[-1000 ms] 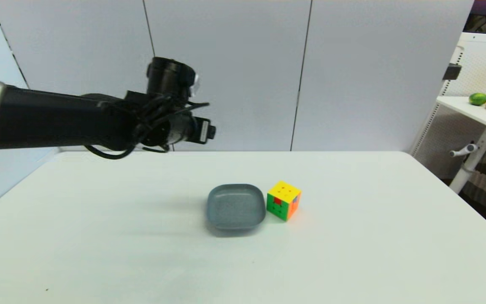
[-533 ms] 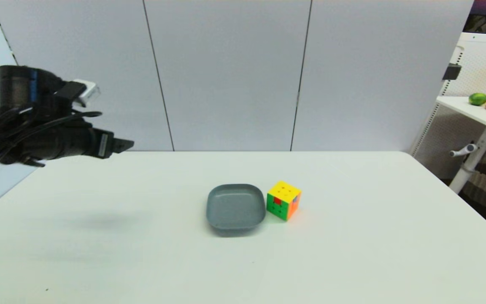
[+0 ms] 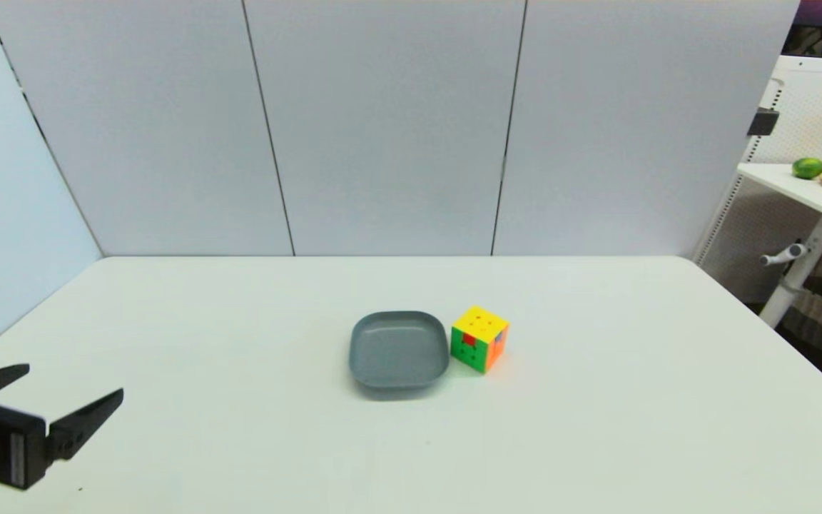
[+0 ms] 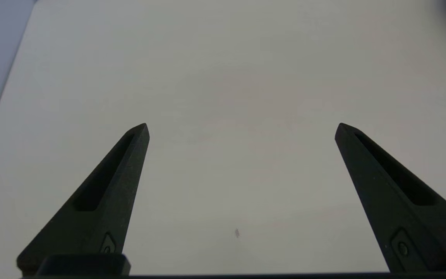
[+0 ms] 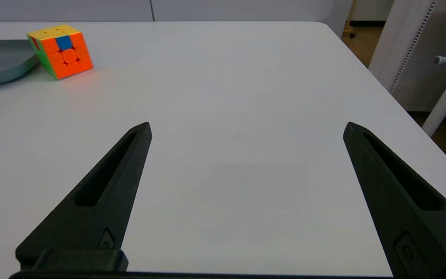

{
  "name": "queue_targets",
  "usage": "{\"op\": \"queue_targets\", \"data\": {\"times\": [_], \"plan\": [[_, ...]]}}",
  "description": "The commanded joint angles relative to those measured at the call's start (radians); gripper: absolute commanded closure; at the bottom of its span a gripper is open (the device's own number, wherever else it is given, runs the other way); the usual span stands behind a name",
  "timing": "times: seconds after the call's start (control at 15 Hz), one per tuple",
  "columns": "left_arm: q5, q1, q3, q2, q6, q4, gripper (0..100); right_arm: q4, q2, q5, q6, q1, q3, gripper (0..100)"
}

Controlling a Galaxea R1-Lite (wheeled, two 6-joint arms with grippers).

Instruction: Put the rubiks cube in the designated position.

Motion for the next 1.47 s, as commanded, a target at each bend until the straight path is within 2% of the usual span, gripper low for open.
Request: {"op": "queue_targets", "data": {"times": [0.07, 0.47, 0.67, 0.8, 1.47], "plan": [[-0.006, -0.015, 0.192, -0.419, 0.004, 0.189, 0, 0.000, 0.001, 0.000, 0.001, 0.000, 0.000, 0], [0.014, -0.033, 0.255, -0.731, -0.042, 0.326, 0, 0.000, 0.001, 0.000, 0.001, 0.000, 0.000, 0], [0.014, -0.039, 0.261, -0.918, -0.076, 0.312, 0, 0.000, 0.001, 0.000, 0.001, 0.000, 0.000, 0], [0.031, -0.044, 0.304, -0.912, -0.141, 0.202, 0, 0.000, 0.001, 0.000, 0.001, 0.000, 0.000, 0], [0.043, -0.044, 0.305, -0.910, -0.177, 0.212, 0, 0.000, 0.001, 0.000, 0.001, 0.000, 0.000, 0]]}}
